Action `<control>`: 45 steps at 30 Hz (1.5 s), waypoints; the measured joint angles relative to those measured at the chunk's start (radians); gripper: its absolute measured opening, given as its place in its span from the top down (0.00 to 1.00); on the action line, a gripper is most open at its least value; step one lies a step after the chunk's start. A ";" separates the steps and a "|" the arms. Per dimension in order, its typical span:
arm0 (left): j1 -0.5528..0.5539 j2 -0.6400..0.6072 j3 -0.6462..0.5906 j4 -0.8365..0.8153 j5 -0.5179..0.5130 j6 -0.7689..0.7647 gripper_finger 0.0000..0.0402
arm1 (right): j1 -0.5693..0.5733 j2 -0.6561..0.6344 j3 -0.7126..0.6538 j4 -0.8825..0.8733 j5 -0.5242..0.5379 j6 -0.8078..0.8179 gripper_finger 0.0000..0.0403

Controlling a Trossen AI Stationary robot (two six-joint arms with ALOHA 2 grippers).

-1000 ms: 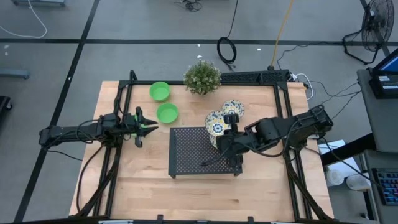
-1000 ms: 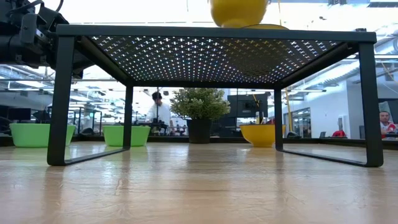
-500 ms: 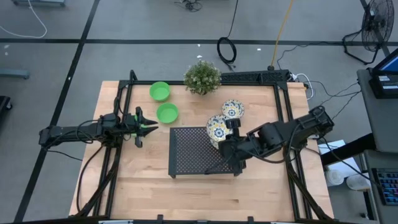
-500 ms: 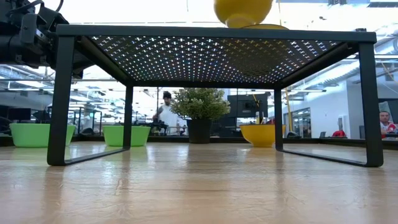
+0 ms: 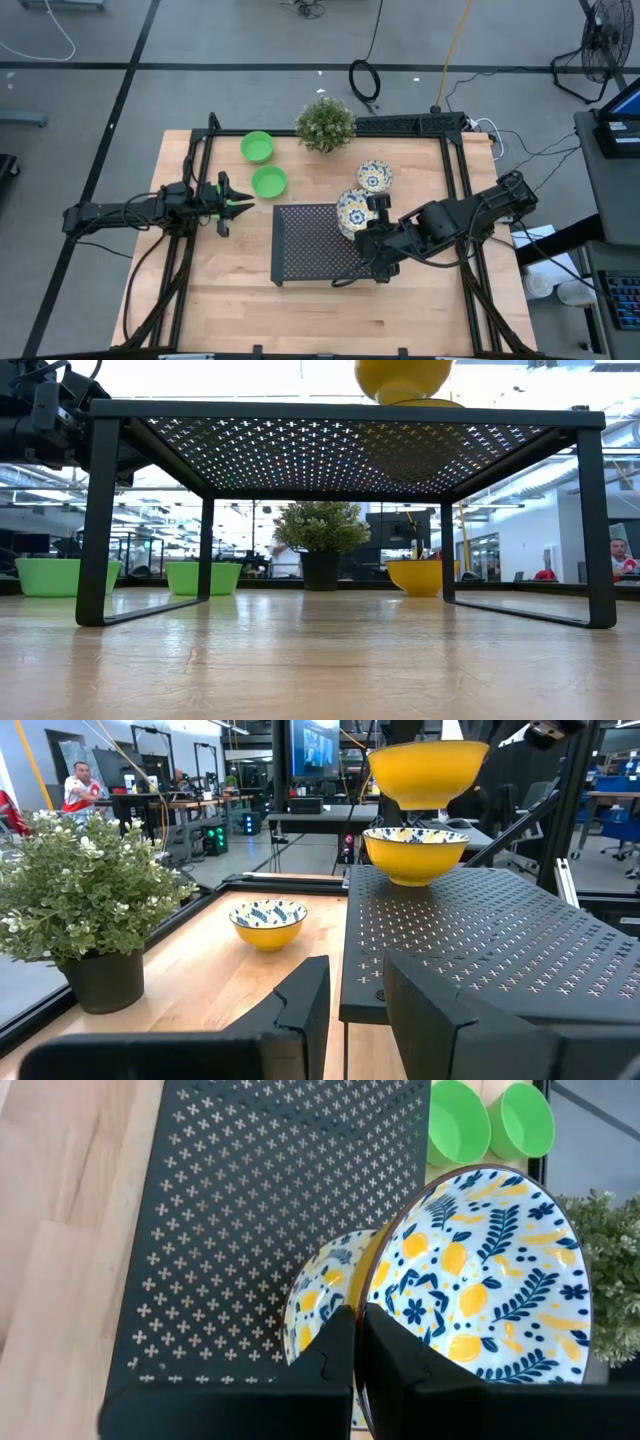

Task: Pick & Place Mini bowls
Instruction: Stack the right white patterned bowl on top of the white patterned bowl on the shelf

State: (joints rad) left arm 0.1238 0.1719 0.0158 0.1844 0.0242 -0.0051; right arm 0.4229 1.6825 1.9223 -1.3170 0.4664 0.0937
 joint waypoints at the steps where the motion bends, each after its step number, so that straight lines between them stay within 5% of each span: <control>1: 0.000 0.000 0.000 0.000 0.000 0.000 0.75 | 0.000 0.000 -0.006 0.005 0.000 0.000 1.00; 45: 0.000 0.000 0.000 0.000 0.000 0.000 0.75 | 0.004 0.000 -0.092 0.034 0.000 0.018 1.00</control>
State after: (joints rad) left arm 0.1238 0.1719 0.0158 0.1844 0.0242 -0.0051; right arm 0.4267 1.6823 1.8305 -1.2831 0.4660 0.1120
